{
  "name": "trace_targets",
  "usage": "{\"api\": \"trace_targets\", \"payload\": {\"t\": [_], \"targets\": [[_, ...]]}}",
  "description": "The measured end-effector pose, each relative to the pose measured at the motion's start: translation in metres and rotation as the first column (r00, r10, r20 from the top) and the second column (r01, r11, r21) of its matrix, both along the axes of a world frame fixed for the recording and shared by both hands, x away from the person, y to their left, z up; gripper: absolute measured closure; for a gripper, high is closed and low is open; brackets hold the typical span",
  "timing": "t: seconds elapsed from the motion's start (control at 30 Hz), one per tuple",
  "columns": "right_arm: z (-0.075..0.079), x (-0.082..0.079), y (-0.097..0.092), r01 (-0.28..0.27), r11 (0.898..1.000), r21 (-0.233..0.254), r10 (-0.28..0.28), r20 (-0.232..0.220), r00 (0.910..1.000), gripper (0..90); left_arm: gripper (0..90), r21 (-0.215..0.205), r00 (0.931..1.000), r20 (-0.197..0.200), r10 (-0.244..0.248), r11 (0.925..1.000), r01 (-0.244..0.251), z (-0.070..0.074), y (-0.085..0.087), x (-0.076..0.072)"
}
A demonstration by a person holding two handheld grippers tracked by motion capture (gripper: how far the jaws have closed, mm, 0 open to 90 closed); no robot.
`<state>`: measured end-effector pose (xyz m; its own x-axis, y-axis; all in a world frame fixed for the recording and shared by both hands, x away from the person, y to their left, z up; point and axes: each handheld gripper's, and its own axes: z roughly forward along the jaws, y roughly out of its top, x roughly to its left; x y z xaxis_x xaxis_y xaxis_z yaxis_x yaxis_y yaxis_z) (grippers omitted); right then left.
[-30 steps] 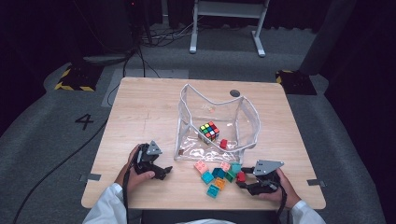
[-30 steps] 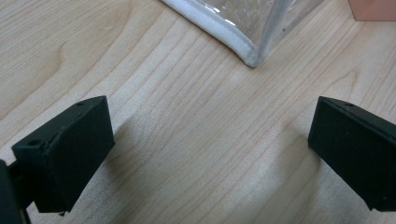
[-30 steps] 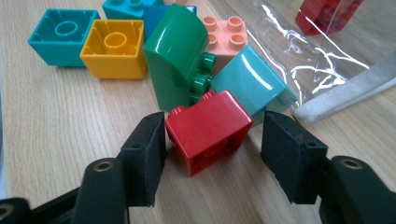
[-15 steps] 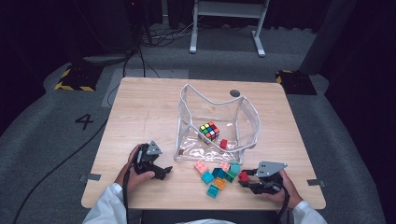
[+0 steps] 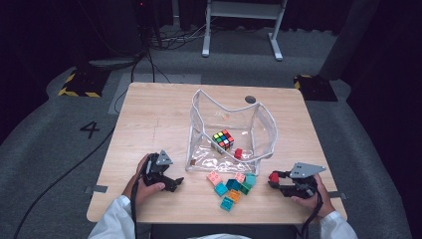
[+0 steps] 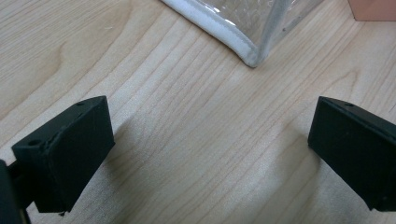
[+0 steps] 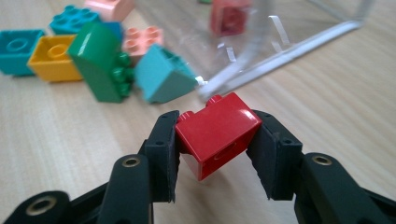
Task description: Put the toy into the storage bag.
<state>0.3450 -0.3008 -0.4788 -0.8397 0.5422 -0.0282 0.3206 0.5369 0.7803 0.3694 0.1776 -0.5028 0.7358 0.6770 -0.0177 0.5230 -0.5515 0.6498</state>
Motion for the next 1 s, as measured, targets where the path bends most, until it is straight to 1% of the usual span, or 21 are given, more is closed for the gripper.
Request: {"api": "trace_targets", "payload": {"t": [0.1,0.13,0.17,0.23,0.27,0.33,0.37,0.47,0.5,0.57,0.6,0.63,0.7,0.73,0.83,0.87,0.9,0.97,1.0], "targets": [[0.006,0.006,-0.008,0.035,0.999,0.013,-0.035,0.004,0.9994,55.0,0.3,0.000,1.0000,-0.002,0.001,1.0000,-0.001,0.000,0.000,0.000],[0.006,0.006,-0.008,0.035,0.999,0.013,-0.035,0.004,0.9994,55.0,0.4,0.000,1.0000,-0.002,0.001,1.0000,-0.001,0.000,0.000,0.000],[0.010,0.012,-0.013,0.051,0.999,0.018,-0.051,0.017,0.9986,55.0,0.3,0.000,1.0000,-0.002,0.001,1.0000,-0.001,0.000,0.000,0.000],[0.014,0.016,-0.015,0.068,0.997,0.020,-0.069,0.030,0.9972,55.0,0.3,0.000,1.0000,-0.001,0.001,1.0000,-0.001,0.000,0.000,0.000],[0.017,0.018,-0.016,0.076,0.997,0.027,-0.077,0.028,0.9967,55.0,0.3,0.000,1.0000,-0.002,0.001,1.0000,-0.001,0.000,0.000,0.000],[0.023,0.023,-0.020,0.088,0.995,0.039,-0.089,0.036,0.9954,55.0,0.3,0.000,1.0000,-0.002,0.001,1.0000,-0.001,0.000,0.000,0.000],[0.023,0.023,-0.020,0.088,0.995,0.039,-0.089,0.036,0.9954,55.0,0.3,0.000,1.0000,-0.002,0.001,1.0000,-0.001,0.000,0.000,0.000],[0.034,0.028,-0.025,0.104,0.993,0.051,-0.107,0.055,0.9927,55.0,0.3,-0.001,1.0000,0.001,0.001,1.0000,-0.001,0.000,0.000,0.000],[0.043,0.032,-0.028,0.121,0.991,0.063,-0.126,0.068,0.9898,55.0,0.3,-0.001,1.0000,0.001,0.000,1.0000,0.000,0.000,0.000,0.000],[0.046,0.033,-0.029,0.129,0.989,0.070,-0.134,0.072,0.9884,55.0,0.2,-0.002,1.0000,-0.004,-0.003,1.0000,0.003,0.000,0.000,0.000],[0.051,0.036,-0.031,0.133,0.988,0.080,-0.139,0.074,0.9875,55.0,0.2,-0.001,0.9999,-0.010,0.004,1.0000,-0.004,0.000,0.000,0.000],[0.054,0.038,-0.032,0.135,0.988,0.081,-0.141,0.081,0.9866,55.0,0.2,-0.002,1.0000,-0.003,-0.003,1.0000,0.003,0.000,0.000,0.000],[0.064,0.043,-0.034,0.145,0.985,0.097,-0.154,0.089,0.9841,55.0,0.2,-0.002,1.0000,-0.003,-0.002,1.0000,0.002,0.000,0.000,0.000],[0.067,0.045,-0.035,0.146,0.985,0.095,-0.155,0.094,0.9834,55.0,0.2,-0.003,0.9998,-0.016,0.006,1.0000,-0.006,0.000,0.000,-0.001],[0.079,0.052,-0.035,0.158,0.982,0.101,-0.168,0.105,0.9802,55.0,0.1,-0.005,0.9999,-0.012,0.000,1.0000,0.000,0.000,-0.001,0.000],[0.083,0.055,-0.034,0.161,0.982,0.101,-0.171,0.106,0.9796,55.0,0.1,-0.005,1.0000,-0.005,-0.002,1.0000,0.002,-0.001,-0.001,0.000],[0.087,0.058,-0.034,0.162,0.981,0.109,-0.174,0.118,0.9776,55.0,0.1,-0.010,0.9999,-0.012,0.000,0.9999,0.000,-0.001,-0.001,0.000],[0.092,0.061,-0.034,0.154,0.980,0.124,-0.168,0.111,0.9795,55.0,0.1,-0.010,0.9999,-0.013,0.000,1.0000,0.000,-0.001,-0.001,0.000],[0.095,0.063,-0.033,0.162,0.979,0.121,-0.176,0.121,0.9768,55.0,0.1,-0.009,0.9999,-0.012,0.000,1.0000,0.000,-0.001,-0.001,0.000]]}}
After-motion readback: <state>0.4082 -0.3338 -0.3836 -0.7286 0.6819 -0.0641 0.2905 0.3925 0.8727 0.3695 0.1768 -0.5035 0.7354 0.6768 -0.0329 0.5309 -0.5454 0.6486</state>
